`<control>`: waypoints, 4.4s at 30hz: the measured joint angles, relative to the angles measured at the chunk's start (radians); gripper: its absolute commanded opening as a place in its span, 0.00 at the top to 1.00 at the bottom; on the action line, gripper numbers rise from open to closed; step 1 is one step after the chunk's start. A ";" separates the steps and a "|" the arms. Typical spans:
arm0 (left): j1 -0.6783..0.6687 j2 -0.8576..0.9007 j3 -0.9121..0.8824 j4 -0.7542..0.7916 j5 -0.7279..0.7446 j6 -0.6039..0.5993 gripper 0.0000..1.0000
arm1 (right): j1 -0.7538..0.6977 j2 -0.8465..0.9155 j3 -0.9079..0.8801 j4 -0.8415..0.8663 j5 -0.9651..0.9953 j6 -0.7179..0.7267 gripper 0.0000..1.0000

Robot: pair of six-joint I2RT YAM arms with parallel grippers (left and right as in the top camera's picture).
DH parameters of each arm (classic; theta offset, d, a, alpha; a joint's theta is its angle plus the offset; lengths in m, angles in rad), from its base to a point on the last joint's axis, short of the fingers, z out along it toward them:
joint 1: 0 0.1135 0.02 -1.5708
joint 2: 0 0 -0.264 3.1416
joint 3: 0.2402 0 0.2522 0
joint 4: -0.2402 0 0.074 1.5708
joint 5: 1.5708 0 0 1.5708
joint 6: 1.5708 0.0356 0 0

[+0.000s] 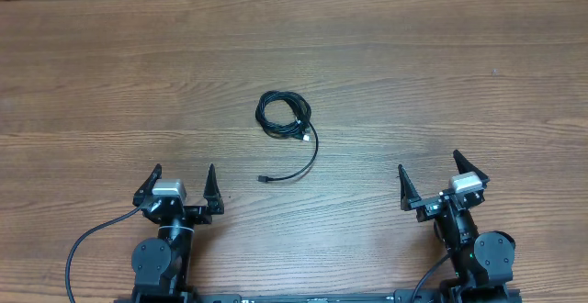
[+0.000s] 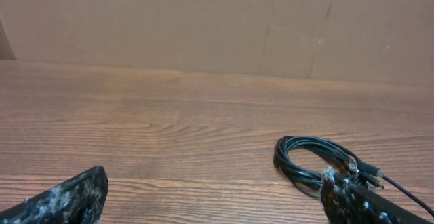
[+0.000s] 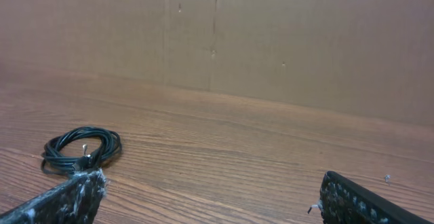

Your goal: Untangle cables

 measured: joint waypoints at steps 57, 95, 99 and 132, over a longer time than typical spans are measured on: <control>0.000 0.011 0.532 -0.571 0.279 0.039 0.00 | 0.000 0.005 0.419 -0.355 -0.322 0.026 0.00; 0.000 1.809 1.676 -1.331 0.648 0.047 0.96 | -0.004 1.580 1.379 -1.173 -0.548 0.419 0.00; 0.000 1.903 1.676 -1.251 0.633 0.037 0.96 | -0.004 1.580 1.379 -1.138 -0.540 0.441 0.00; -0.164 2.157 1.676 -0.972 0.303 -0.434 0.79 | -0.004 1.640 1.278 -0.650 -0.253 0.576 0.00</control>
